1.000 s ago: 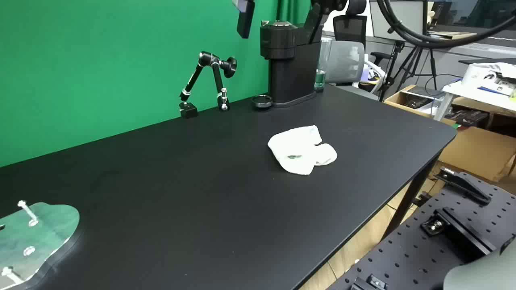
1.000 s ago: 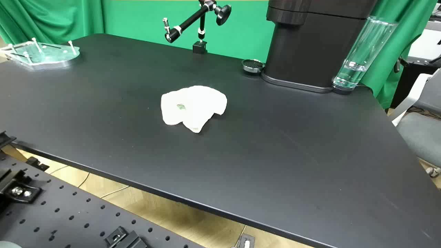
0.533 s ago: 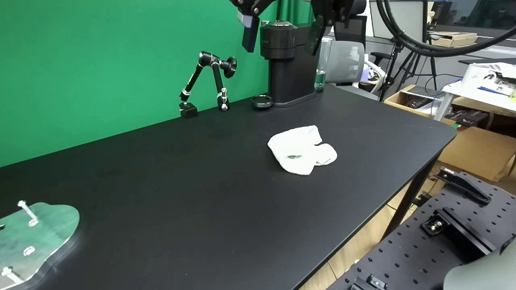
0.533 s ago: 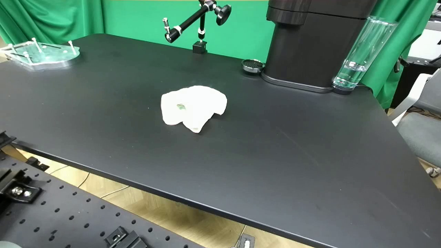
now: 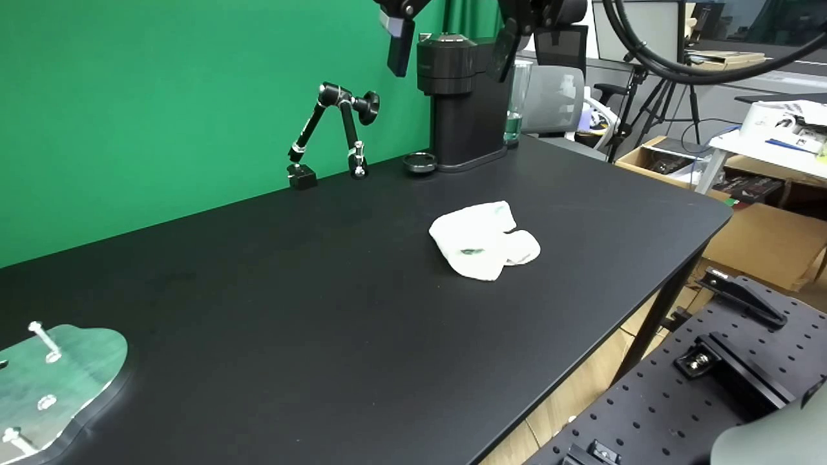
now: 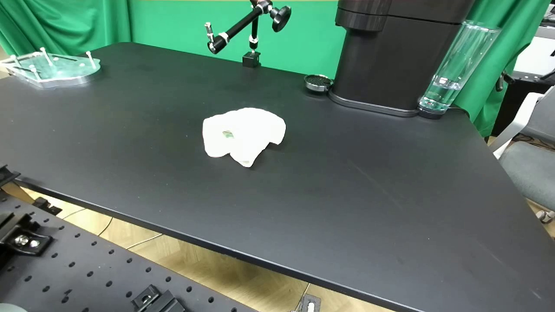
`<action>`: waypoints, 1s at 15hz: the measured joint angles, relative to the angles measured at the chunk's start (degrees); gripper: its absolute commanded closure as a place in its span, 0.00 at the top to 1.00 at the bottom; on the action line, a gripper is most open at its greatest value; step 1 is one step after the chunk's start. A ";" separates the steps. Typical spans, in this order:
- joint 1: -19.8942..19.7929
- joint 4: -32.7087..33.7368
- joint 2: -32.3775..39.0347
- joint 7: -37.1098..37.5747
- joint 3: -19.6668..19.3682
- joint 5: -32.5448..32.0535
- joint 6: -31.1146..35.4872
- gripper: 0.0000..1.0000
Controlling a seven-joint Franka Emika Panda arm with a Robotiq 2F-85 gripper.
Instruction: Hang the white cloth on the black extended arm-like object
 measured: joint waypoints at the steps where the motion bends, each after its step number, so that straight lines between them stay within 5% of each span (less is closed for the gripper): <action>1: -0.86 0.23 0.38 -0.11 -0.13 -0.92 0.33 1.00; 9: -5.58 2.32 10.91 -17.63 -9.98 -8.37 3.33 1.00; 15: -5.80 2.38 11.19 -17.34 -9.45 -8.96 4.12 1.00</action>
